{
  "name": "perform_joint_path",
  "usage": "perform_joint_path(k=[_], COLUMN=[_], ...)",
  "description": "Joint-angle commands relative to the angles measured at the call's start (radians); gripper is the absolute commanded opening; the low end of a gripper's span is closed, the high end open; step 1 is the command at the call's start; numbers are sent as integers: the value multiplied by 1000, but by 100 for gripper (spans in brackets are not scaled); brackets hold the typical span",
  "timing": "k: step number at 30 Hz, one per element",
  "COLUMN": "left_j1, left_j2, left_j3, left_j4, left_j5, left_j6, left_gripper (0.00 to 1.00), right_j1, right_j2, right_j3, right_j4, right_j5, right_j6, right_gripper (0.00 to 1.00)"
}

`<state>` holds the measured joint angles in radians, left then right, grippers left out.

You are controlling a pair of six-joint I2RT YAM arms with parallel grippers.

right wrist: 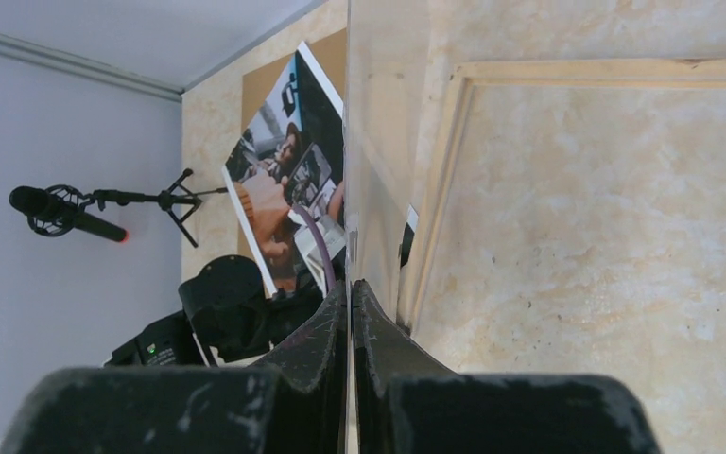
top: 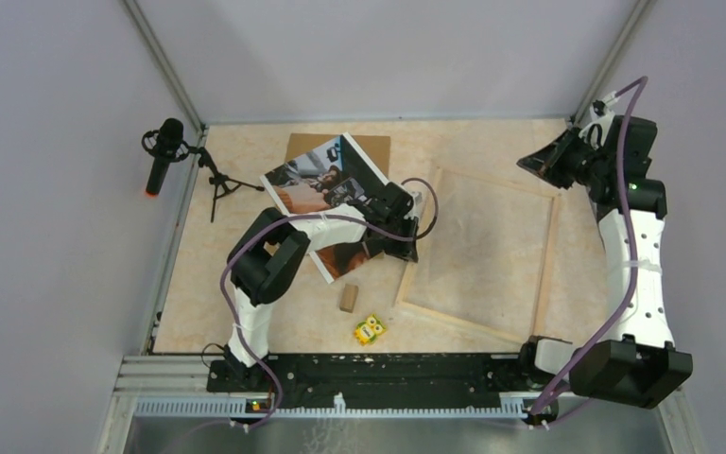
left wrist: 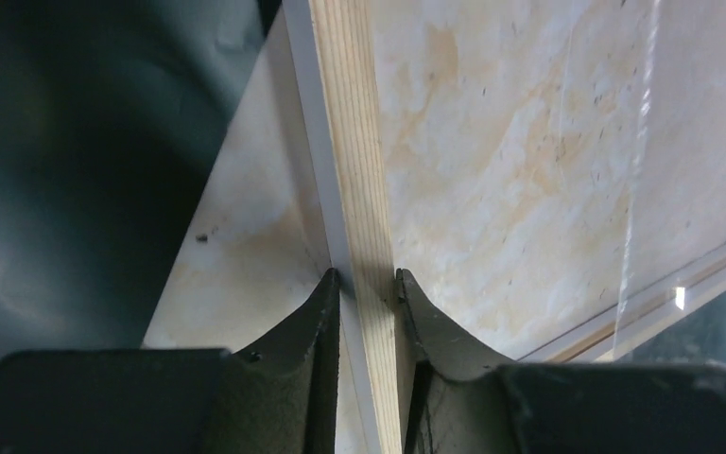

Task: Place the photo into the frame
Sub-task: Adjust the photo frame at the center of the board.

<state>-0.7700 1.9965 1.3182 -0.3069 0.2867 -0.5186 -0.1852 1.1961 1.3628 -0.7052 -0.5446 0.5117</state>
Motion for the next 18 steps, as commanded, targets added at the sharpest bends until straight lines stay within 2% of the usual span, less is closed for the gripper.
perform_joint_path(k=[1, 5, 7, 10, 15, 18], left_j1=[24, 44, 50, 62, 112, 152], left_j2=[85, 106, 91, 32, -104, -181], left_j3=[88, 147, 151, 122, 61, 35], left_j4=[24, 2, -11, -17, -79, -148], left_j5=[-87, -73, -58, -2, 55, 67], left_j6=[-17, -7, -4, 22, 78, 124], left_gripper=[25, 23, 28, 29, 56, 62], right_j1=[9, 9, 9, 9, 9, 9], right_j2=[-2, 10, 7, -7, -42, -62], right_j3=[-15, -69, -101, -154, -224, -283], right_j4=[119, 179, 222, 291, 371, 438], right_j5=[-49, -85, -95, -100, -66, -82], right_j6=[50, 80, 114, 167, 226, 272], right_gripper=[0, 0, 0, 0, 0, 0])
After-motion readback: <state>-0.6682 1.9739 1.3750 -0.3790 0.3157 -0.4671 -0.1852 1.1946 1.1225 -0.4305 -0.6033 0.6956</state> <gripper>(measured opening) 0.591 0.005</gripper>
